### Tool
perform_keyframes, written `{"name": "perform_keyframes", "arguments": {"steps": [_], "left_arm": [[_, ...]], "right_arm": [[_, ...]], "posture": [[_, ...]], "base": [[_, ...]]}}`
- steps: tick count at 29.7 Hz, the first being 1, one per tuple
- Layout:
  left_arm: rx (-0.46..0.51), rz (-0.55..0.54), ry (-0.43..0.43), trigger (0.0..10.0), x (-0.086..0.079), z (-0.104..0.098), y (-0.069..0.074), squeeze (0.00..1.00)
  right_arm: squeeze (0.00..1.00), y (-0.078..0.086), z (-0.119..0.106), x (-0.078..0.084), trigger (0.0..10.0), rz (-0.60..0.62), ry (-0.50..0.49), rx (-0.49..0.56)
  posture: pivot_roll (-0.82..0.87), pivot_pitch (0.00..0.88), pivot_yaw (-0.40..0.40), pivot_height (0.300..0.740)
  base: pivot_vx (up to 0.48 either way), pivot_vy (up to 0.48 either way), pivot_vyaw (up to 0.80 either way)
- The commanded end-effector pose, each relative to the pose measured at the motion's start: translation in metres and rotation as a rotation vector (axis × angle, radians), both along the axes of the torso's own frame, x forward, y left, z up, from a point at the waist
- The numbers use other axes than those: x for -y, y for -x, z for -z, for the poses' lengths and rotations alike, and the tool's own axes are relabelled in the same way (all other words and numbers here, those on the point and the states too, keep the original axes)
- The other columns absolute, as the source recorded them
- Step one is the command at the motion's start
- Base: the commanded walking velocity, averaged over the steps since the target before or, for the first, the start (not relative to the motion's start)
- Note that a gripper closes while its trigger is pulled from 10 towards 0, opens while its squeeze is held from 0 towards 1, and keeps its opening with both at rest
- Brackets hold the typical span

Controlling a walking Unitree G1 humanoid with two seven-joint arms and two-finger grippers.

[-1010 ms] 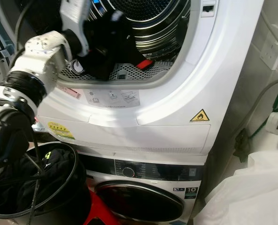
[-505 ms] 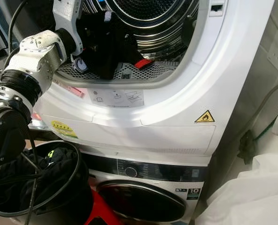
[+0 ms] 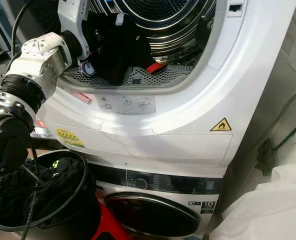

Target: Clothes washing

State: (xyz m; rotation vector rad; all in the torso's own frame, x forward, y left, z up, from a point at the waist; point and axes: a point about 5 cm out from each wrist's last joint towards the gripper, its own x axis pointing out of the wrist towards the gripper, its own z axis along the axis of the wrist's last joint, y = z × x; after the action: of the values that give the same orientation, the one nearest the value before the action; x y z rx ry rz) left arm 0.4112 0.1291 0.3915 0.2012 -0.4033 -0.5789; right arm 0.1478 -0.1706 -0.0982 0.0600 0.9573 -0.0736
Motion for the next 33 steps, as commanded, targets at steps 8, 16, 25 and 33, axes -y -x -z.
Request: {"name": "perform_keyframes", "arguments": {"steps": [8, 16, 25, 33], "left_arm": [[0.016, 0.094, -0.103, 10.0, 0.0, -0.002, 0.005, 1.0], [0.046, 0.071, -0.103, 10.0, -0.002, 0.001, 0.008, 1.0], [0.179, 0.102, -0.044, 10.0, 0.013, 0.007, 0.041, 0.0], [0.249, 0.005, 0.016, 10.0, 0.011, 0.024, 0.078, 0.0]], "right_arm": [[0.0, -0.001, 0.001, -0.012, 10.0, -0.024, -0.021, -0.013], [0.0, -0.001, 0.001, -0.015, 10.0, -0.026, -0.028, -0.016], [0.0, 0.001, 0.002, -0.014, 10.0, -0.019, -0.027, -0.02], [0.0, 0.002, 0.002, -0.015, 10.0, -0.018, -0.031, -0.02]], "posture": [[0.02, 0.0, 0.16, 0.74], [0.03, 0.0, 0.169, 0.74], [0.04, 0.0, 0.173, 0.74], [0.04, 0.0, 0.177, 0.74]], "base": [[0.0, 0.0, 0.0], [0.0, 0.0, 0.0], [0.0, 0.0, 0.0], [0.0, 0.0, 0.0]]}}
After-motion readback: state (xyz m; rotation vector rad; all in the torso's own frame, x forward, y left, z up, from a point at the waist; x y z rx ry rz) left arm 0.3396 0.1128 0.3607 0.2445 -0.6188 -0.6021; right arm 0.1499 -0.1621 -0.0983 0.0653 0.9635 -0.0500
